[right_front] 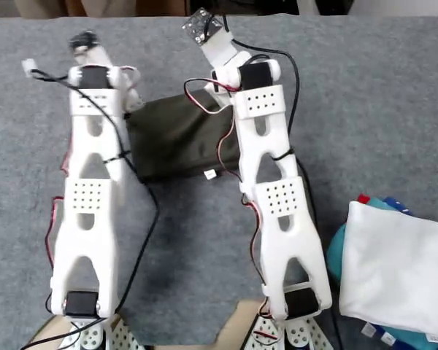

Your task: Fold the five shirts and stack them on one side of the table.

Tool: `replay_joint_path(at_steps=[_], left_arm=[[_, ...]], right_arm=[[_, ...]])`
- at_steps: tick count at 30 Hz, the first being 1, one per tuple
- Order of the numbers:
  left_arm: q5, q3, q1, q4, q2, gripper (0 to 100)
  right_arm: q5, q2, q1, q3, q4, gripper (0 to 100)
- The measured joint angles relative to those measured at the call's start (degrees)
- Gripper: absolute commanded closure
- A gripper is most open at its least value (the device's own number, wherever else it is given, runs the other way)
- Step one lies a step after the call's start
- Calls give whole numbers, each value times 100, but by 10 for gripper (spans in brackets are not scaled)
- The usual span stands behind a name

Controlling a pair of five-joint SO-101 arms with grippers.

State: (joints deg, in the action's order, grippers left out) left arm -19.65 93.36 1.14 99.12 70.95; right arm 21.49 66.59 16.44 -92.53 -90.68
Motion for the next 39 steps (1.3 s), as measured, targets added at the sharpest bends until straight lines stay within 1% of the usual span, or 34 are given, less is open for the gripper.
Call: replay_joint_path(at_steps=[2, 5, 8, 11, 23, 29, 32, 35, 39], left_arm=[[0, 0, -123, 0, 35, 981], [0, -53, -132, -62, 396, 981], [-18, 9, -35, -185, 738, 981], [-18, 97, 53, -246, 826, 981], [-26, 105, 53, -255, 826, 981], [-26, 105, 53, -264, 826, 981], [-26, 105, 62, -316, 826, 981], [-26, 105, 70, -325, 826, 981], [-26, 105, 88, -325, 826, 981]], right_arm=[[0, -255, 0, -26, -316, 994], [0, -545, 0, -26, -897, 994], [0, -571, 0, -26, -1055, 994], [-35, -580, -26, 141, -1073, 994], [-273, -580, -70, 1837, -1081, 994], [-290, -580, -343, 2585, -1081, 994], [-290, -571, -536, 2945, -914, 994], [-290, -571, -738, 3015, -747, 994], [-290, -571, -738, 2822, -818, 994]])
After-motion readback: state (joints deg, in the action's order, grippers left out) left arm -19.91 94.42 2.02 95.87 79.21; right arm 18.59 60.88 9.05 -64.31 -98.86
